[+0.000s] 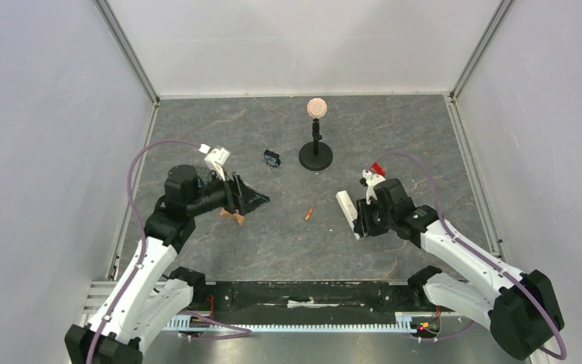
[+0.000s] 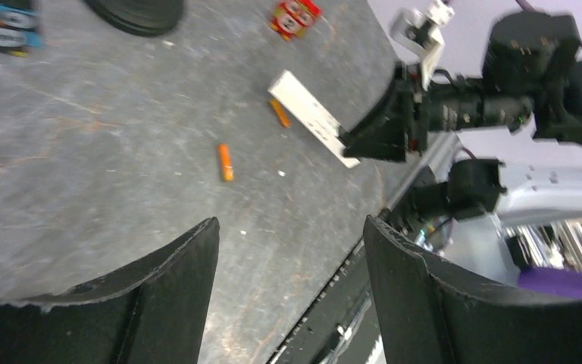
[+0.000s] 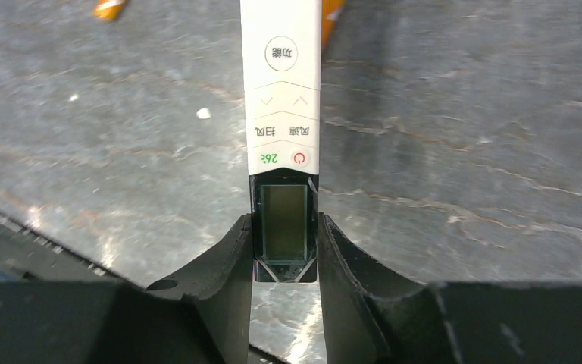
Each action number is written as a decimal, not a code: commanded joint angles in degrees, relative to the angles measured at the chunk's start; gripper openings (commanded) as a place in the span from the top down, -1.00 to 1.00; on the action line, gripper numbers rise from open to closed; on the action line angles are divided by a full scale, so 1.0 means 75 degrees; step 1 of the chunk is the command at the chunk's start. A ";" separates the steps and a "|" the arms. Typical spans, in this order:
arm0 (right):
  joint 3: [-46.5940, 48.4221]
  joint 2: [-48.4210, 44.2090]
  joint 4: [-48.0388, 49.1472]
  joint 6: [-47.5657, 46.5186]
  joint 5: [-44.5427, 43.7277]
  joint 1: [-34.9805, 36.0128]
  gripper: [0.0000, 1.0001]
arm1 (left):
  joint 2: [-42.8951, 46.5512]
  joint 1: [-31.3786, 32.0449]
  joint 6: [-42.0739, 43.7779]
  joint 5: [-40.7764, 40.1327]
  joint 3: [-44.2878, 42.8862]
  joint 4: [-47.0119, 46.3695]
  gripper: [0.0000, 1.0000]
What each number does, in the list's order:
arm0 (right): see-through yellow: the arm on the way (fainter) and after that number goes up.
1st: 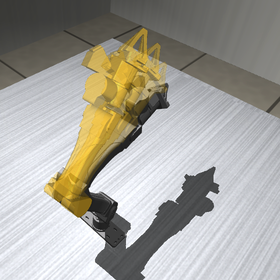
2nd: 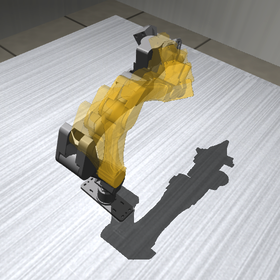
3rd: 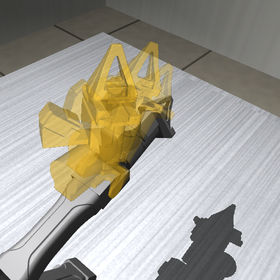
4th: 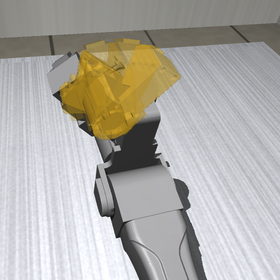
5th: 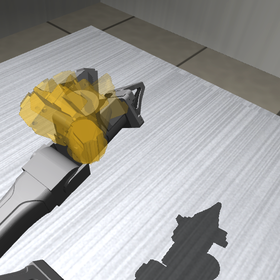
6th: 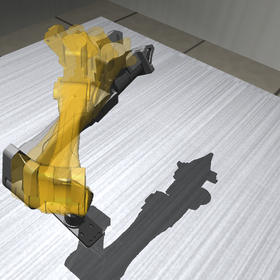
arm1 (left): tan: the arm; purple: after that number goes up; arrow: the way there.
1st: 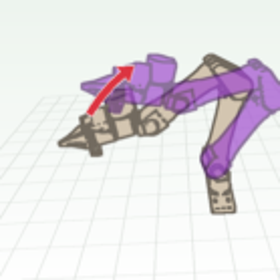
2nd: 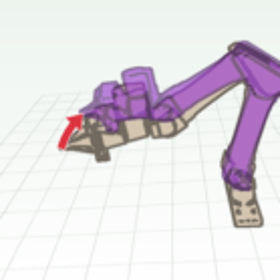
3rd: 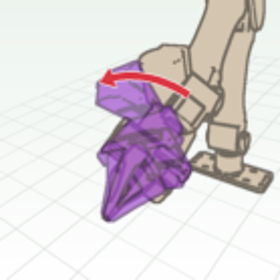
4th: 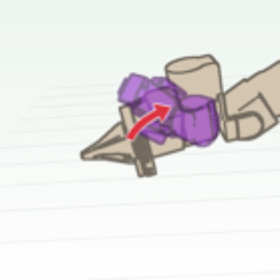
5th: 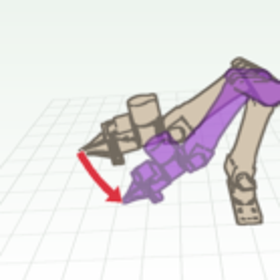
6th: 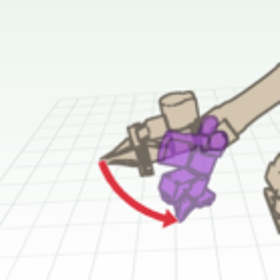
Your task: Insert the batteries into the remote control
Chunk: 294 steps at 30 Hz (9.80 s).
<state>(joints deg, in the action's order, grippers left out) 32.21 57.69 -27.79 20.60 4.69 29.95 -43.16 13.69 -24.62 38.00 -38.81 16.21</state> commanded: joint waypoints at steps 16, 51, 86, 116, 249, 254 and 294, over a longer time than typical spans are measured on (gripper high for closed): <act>-0.0041 -0.0713 0.2867 0.1625 0.4894 0.0036 0.71 | -0.1151 0.2736 -0.2600 -0.1251 0.0920 -0.3530 -0.50; -0.0609 -0.1209 0.6839 0.5425 0.6044 0.0173 0.69 | -0.2956 0.3096 -0.6176 -0.1181 0.1629 -0.9976 -0.52; -0.0856 -0.1603 0.6993 0.6723 -0.0822 0.3502 -0.61 | -0.1219 0.3647 -0.7973 -0.4642 0.1971 -0.7056 0.96; -0.1003 -0.1015 0.7862 0.7943 -0.4319 0.5223 0.60 | -0.0486 0.3717 -0.8427 -0.4572 0.2514 -0.7425 0.96; 0.1940 -0.0494 0.5619 0.3292 0.1405 0.3537 -0.23 | -0.0930 0.4033 -0.4554 -0.2544 0.0122 -0.7193 0.96; 0.1927 -0.0339 0.5815 0.3429 0.1539 0.3540 0.02 | -0.0923 0.4027 -0.4658 -0.2559 0.0240 -0.7510 0.96; 0.5944 0.0496 -0.1889 -0.4314 -0.0023 0.3639 1.00 | -0.1740 0.4022 0.6239 -0.0543 -0.4975 0.4000 -0.37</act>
<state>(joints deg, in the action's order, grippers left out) 73.58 59.99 -42.09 -6.17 9.23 56.47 -56.18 43.83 15.70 30.72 -74.78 42.26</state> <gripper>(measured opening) 0.382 0.684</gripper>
